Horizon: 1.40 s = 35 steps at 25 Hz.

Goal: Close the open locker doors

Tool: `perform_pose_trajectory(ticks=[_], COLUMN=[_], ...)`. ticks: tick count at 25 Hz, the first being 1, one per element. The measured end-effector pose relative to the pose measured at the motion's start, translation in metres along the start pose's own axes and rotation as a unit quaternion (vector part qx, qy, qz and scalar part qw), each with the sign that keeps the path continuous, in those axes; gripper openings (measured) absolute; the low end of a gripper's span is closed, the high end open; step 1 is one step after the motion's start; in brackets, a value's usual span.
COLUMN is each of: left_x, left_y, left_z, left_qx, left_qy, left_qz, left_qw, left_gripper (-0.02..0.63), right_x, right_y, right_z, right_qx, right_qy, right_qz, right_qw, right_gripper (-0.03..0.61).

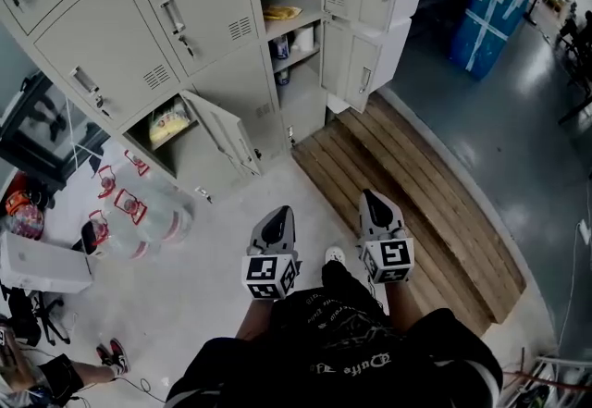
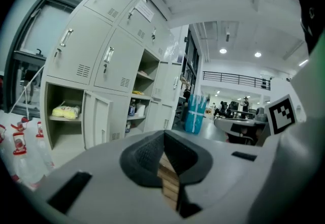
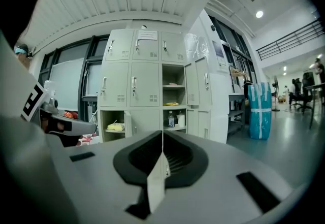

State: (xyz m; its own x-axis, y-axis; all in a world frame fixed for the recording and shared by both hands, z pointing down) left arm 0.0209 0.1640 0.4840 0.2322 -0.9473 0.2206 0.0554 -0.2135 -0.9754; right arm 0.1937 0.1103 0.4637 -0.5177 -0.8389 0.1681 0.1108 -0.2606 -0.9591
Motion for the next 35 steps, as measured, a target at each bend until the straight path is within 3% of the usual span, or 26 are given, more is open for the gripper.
perform_pose_trajectory(ticks=[14,24,35], left_x=[0.153,0.199,0.288], left_y=[0.041,0.038,0.063], left_z=[0.019,0.015,-0.056], left_qx=[-0.016,-0.007,0.016], left_qy=[0.038,0.028,0.019], left_qz=[-0.007,-0.02,-0.008], left_qw=[0.9991,0.9994,0.9997], left_gripper=[0.008,0.008,0.008], right_x=[0.116,0.145,0.228], right_y=[0.047,0.051,0.084], right_z=[0.115,0.159,0.187], right_qx=[-0.001,0.016,0.019], right_qy=[0.044,0.01,-0.035], right_qz=[-0.043,-0.042,-0.014], right_qw=[0.998,0.999,0.999], right_gripper=[0.006,0.006,0.008])
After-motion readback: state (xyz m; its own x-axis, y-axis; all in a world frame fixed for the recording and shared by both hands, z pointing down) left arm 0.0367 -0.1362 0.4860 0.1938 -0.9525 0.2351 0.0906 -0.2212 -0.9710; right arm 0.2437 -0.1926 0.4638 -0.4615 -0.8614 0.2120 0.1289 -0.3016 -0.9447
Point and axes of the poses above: the fingertips, and each gripper's own axes: x forward along the fingers, z to its right, y out of its top, the point moved 1 cm from there along -x, backward along the fingers, and after that the axes turned 13 degrees about x, right-handed, at the moved point
